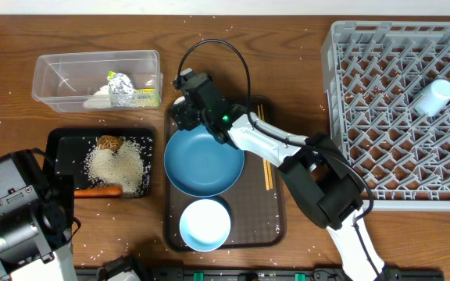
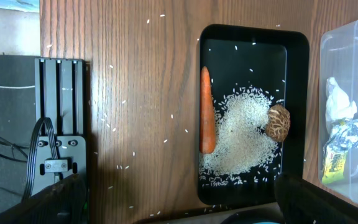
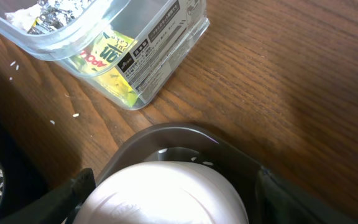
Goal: Sort waste into correct bins and load items into the dishwasher rack
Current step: 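Close the right gripper on the white cup and lift it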
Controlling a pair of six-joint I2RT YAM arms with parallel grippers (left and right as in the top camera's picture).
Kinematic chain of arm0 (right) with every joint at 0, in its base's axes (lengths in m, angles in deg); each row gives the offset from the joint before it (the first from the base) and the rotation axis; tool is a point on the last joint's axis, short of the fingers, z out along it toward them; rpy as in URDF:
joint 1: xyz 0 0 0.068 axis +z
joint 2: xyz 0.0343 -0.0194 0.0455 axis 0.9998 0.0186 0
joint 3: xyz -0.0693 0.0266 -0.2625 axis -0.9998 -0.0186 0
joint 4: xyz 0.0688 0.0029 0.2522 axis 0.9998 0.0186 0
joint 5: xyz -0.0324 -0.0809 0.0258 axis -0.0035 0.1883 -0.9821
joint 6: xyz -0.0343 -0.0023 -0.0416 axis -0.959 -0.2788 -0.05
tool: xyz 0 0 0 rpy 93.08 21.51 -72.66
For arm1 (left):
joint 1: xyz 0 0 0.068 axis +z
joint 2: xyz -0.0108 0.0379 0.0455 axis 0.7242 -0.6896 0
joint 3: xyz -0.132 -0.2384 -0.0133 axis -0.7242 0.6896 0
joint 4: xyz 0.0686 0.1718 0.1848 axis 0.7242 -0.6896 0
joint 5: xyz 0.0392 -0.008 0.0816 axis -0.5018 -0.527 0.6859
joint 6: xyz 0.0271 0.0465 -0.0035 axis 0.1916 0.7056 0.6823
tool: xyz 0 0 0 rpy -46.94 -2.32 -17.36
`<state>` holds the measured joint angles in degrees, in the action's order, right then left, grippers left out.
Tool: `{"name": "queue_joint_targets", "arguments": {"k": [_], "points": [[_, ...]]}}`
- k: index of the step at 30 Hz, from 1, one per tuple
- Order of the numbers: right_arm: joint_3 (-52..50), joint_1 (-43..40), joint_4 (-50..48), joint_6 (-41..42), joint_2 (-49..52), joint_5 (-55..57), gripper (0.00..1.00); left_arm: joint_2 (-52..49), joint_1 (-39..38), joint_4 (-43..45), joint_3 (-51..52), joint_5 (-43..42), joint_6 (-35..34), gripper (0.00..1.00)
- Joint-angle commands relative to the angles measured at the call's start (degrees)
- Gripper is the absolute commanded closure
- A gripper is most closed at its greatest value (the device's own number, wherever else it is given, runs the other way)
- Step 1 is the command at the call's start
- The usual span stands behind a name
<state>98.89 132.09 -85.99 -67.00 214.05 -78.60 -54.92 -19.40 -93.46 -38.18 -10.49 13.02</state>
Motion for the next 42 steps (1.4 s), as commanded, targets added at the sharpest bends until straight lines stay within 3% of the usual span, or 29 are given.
{"name": "queue_joint_targets", "arguments": {"k": [1,9,16,21,23,28,34,42], "points": [[0.7,-0.1,0.2,0.5,-1.1,0.6,0.30,0.0,0.3,-0.2,0.1,1.1,0.7,0.02],[0.7,-2.6,2.4,0.5,-6.7,1.0,0.38,0.0,0.3,-0.2,0.1,1.1,0.7,0.02],[0.7,-9.6,6.1,0.5,-15.2,3.7,0.31,0.0,0.3,-0.2,0.1,1.1,0.7,0.02],[0.7,-20.2,12.0,-0.2,-22.9,5.4,0.28,0.0,0.3,-0.2,0.1,1.1,0.7,0.02],[0.7,-25.2,14.8,-0.2,-25.6,2.8,0.25,0.0,0.3,-0.2,0.1,1.1,0.7,0.02],[0.7,-33.5,18.7,-0.2,-28.0,-18.4,0.19,0.0,0.3,-0.2,0.1,1.1,0.7,0.02],[0.5,-28.0,18.7,-2.4,-25.7,-21.4,0.14,0.0,0.3,-0.2,0.1,1.1,0.7,0.02],[0.5,-10.4,15.6,-3.2,-15.8,-3.9,0.02,0.0,0.3,-0.2,0.1,1.1,0.7,0.02]]}}
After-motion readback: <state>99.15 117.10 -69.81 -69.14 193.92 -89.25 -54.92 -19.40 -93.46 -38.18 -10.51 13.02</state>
